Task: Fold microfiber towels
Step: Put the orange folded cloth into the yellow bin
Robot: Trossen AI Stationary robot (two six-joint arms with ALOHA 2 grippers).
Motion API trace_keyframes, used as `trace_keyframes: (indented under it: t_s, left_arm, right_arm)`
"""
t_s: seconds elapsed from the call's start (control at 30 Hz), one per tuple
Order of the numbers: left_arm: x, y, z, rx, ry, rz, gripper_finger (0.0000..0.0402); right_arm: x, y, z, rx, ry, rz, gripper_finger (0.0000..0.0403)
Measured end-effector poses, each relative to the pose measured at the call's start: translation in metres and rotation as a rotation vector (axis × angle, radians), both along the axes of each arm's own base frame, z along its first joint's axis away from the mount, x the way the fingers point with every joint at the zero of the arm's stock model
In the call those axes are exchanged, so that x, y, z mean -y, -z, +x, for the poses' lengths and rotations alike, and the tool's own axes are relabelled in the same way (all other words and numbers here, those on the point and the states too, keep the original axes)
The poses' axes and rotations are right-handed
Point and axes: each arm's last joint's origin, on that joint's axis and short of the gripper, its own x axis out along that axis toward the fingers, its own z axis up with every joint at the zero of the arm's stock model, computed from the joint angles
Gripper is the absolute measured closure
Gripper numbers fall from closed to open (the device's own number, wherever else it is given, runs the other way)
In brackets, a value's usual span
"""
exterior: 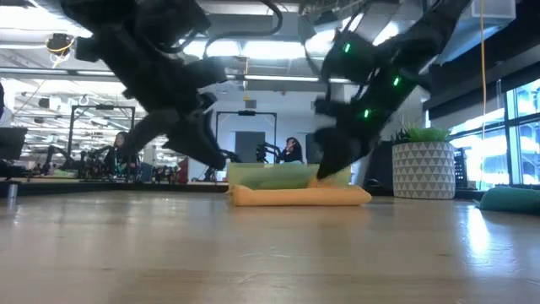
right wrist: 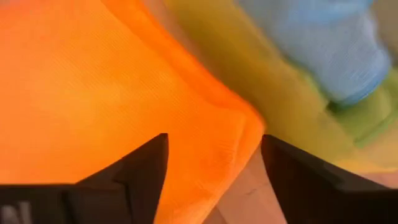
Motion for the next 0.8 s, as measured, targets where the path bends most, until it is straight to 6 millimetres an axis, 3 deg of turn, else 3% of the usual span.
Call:
trace_keyframes:
  t_s: [0.17, 0.27, 0.4, 0.57, 0.8]
  left_arm:
    - [0.021, 0.004, -0.009, -0.048, 0.017, 0.001, 0.0376]
    - [0.033, 0.006, -0.016, -0.073, 0.015, 0.015, 0.0376]
    - [0.052, 0.009, -0.028, -0.073, -0.025, 0.039, 0.0376]
    - [0.078, 0.015, -0.049, -0.026, -0.032, 0.098, 0.0376]
    - [0.106, 0.019, -0.069, 0.016, 0.019, 0.071, 0.0376]
  right_arm:
    - [-0.038, -0.039, -0.001, 0.147, -0.150, -0.037, 0.0122]
    - [-0.065, -0.045, 0.001, 0.113, -0.336, -0.111, 0.0128]
    - [-0.091, -0.022, 0.011, -0.141, -0.376, -0.153, 0.0148]
    - [-0.115, 0.007, 0.039, -0.326, -0.432, -0.234, 0.0164]
    - [-0.111, 0.028, 0.057, -0.528, -0.377, -0.349, 0.0166]
